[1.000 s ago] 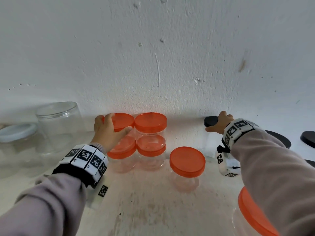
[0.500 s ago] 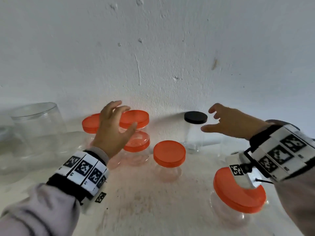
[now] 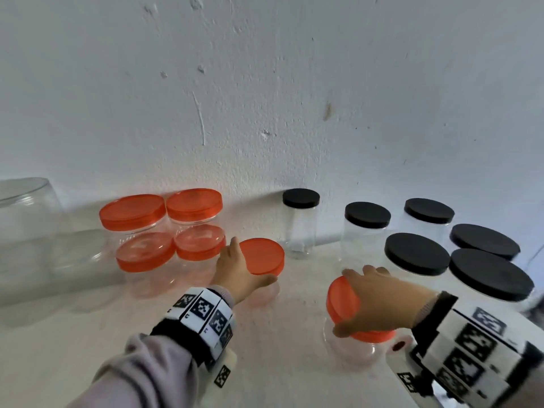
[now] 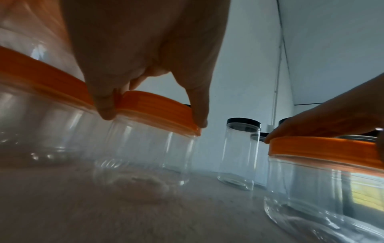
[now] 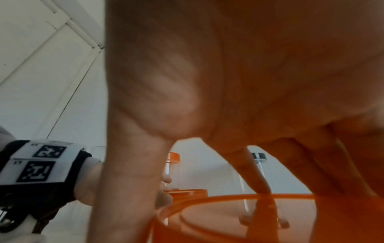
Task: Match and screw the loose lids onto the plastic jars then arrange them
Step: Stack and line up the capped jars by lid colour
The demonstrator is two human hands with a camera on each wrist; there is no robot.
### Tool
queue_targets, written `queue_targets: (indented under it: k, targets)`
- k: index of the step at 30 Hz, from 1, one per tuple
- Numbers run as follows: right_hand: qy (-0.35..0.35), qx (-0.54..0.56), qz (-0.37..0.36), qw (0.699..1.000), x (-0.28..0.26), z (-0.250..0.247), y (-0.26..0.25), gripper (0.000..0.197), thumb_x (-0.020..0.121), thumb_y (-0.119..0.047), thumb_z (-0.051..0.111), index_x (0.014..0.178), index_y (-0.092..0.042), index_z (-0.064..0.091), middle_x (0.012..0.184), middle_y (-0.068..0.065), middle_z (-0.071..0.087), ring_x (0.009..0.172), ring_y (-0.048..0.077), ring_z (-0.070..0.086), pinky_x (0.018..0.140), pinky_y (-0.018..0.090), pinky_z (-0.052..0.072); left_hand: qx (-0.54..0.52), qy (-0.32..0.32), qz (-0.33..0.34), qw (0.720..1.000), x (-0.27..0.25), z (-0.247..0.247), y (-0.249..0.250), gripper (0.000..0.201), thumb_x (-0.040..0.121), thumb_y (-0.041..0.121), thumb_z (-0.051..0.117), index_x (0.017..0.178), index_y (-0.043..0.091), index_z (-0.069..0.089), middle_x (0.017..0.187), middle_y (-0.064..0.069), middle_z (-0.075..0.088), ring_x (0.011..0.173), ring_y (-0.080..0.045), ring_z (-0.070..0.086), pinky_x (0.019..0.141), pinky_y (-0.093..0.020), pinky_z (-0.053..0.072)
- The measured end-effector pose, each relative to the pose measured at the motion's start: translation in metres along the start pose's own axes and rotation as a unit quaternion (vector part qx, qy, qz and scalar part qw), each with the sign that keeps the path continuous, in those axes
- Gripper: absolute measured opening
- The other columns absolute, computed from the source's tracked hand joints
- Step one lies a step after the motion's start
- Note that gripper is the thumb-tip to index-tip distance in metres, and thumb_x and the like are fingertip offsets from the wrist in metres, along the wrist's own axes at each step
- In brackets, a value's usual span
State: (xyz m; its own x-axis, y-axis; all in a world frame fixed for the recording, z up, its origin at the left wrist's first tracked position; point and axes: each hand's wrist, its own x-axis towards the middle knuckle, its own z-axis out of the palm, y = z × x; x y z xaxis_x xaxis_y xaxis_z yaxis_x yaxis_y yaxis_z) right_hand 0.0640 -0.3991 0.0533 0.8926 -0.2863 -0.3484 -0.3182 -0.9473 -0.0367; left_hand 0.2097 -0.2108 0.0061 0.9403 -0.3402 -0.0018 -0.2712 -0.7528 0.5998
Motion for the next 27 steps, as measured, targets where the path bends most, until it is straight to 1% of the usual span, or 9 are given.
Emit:
queue_targets:
  k: [5, 7, 9, 12, 14, 17, 20, 24, 27]
  targets:
    - [-0.020, -0.017, -0.011, 1.000, 0.006, -0.008, -0.008, 0.115, 0.056, -0.061, 0.079, 0.146, -0.028, 0.015, 0.141, 0.004, 0.030, 0.128, 0.027, 0.034, 0.100, 0.046, 0.041, -0.062, 0.027, -0.003, 0.998, 0.001, 0.004, -0.006, 0.121, 0.067, 0.050, 0.079, 0.150, 0.005, 0.003, 0.155, -0.012, 0.016, 0.141, -0.027, 0.024, 0.112, -0.036, 0.024]
    - [0.028, 0.015, -0.027, 0.999, 0.009, -0.021, -0.016, 0.116, 0.055, -0.064, 0.078, 0.146, -0.031, 0.014, 0.140, 0.004, 0.027, 0.128, 0.030, 0.033, 0.101, 0.049, 0.042, -0.093, 0.034, -0.001, 0.995, 0.000, 0.005, -0.008, 0.121, 0.066, 0.047, 0.081, 0.150, 0.006, 0.005, 0.154, -0.011, 0.017, 0.141, -0.026, 0.023, 0.113, -0.037, 0.023]
    - [0.102, 0.078, -0.052, 0.990, 0.013, -0.041, -0.025, 0.115, 0.057, -0.065, 0.076, 0.147, -0.033, 0.012, 0.137, 0.005, 0.024, 0.128, 0.032, 0.030, 0.099, 0.047, 0.041, -0.130, 0.041, -0.003, 0.991, -0.001, 0.007, -0.010, 0.123, 0.063, 0.044, 0.084, 0.150, 0.007, 0.005, 0.154, -0.011, 0.020, 0.141, -0.026, 0.025, 0.115, -0.039, 0.024]
    - [0.215, 0.161, -0.110, 0.957, 0.025, -0.071, -0.047, 0.108, 0.063, -0.063, 0.071, 0.148, -0.032, 0.013, 0.135, 0.002, 0.026, 0.124, 0.030, 0.030, 0.090, 0.040, 0.038, -0.167, 0.050, -0.010, 0.985, -0.001, 0.010, -0.011, 0.116, 0.061, 0.041, 0.087, 0.147, 0.010, 0.015, 0.146, -0.010, 0.033, 0.133, -0.027, 0.037, 0.111, -0.044, 0.032]
    - [0.256, 0.184, -0.132, 0.940, 0.036, -0.080, -0.065, 0.102, 0.066, -0.062, 0.069, 0.148, -0.028, 0.018, 0.137, 0.004, 0.029, 0.123, 0.029, 0.031, 0.092, 0.041, 0.037, -0.184, 0.053, -0.005, 0.981, -0.001, 0.012, -0.011, 0.109, 0.062, 0.040, 0.087, 0.144, 0.010, 0.021, 0.141, -0.008, 0.038, 0.129, -0.026, 0.040, 0.109, -0.044, 0.035]
    - [0.252, 0.162, -0.141, 0.944, 0.055, -0.081, -0.093, 0.096, 0.068, -0.062, 0.069, 0.143, -0.020, 0.028, 0.138, 0.008, 0.035, 0.125, 0.031, 0.033, 0.096, 0.044, 0.037, -0.221, 0.065, 0.001, 0.973, -0.001, 0.013, -0.012, 0.104, 0.062, 0.034, 0.088, 0.142, 0.011, 0.025, 0.137, -0.008, 0.042, 0.126, -0.025, 0.042, 0.108, -0.044, 0.035]
    - [0.238, 0.128, -0.146, 0.952, 0.072, -0.076, -0.110, 0.094, 0.069, -0.064, 0.067, 0.141, -0.016, 0.030, 0.137, 0.009, 0.038, 0.126, 0.032, 0.034, 0.098, 0.045, 0.037, -0.243, 0.072, 0.011, 0.967, -0.002, 0.015, -0.013, 0.104, 0.062, 0.031, 0.088, 0.142, 0.014, 0.024, 0.137, -0.007, 0.042, 0.128, -0.024, 0.042, 0.108, -0.045, 0.035]
    - [0.231, 0.110, -0.149, 0.955, 0.087, -0.071, -0.119, 0.088, 0.070, -0.066, 0.065, 0.135, -0.014, 0.037, 0.134, 0.009, 0.042, 0.125, 0.032, 0.035, 0.099, 0.045, 0.037, -0.250, 0.079, 0.004, 0.965, 0.001, 0.017, -0.015, 0.098, 0.060, 0.032, 0.089, 0.137, 0.016, 0.030, 0.133, -0.006, 0.045, 0.124, -0.024, 0.044, 0.106, -0.045, 0.038]
    - [0.228, 0.109, -0.154, 0.955, 0.094, -0.071, -0.117, 0.091, 0.070, -0.067, 0.065, 0.138, -0.015, 0.034, 0.138, 0.010, 0.041, 0.128, 0.033, 0.033, 0.100, 0.046, 0.036, -0.251, 0.081, -0.003, 0.965, 0.003, 0.018, -0.015, 0.099, 0.059, 0.034, 0.089, 0.137, 0.016, 0.030, 0.133, -0.005, 0.045, 0.123, -0.023, 0.045, 0.105, -0.044, 0.039]
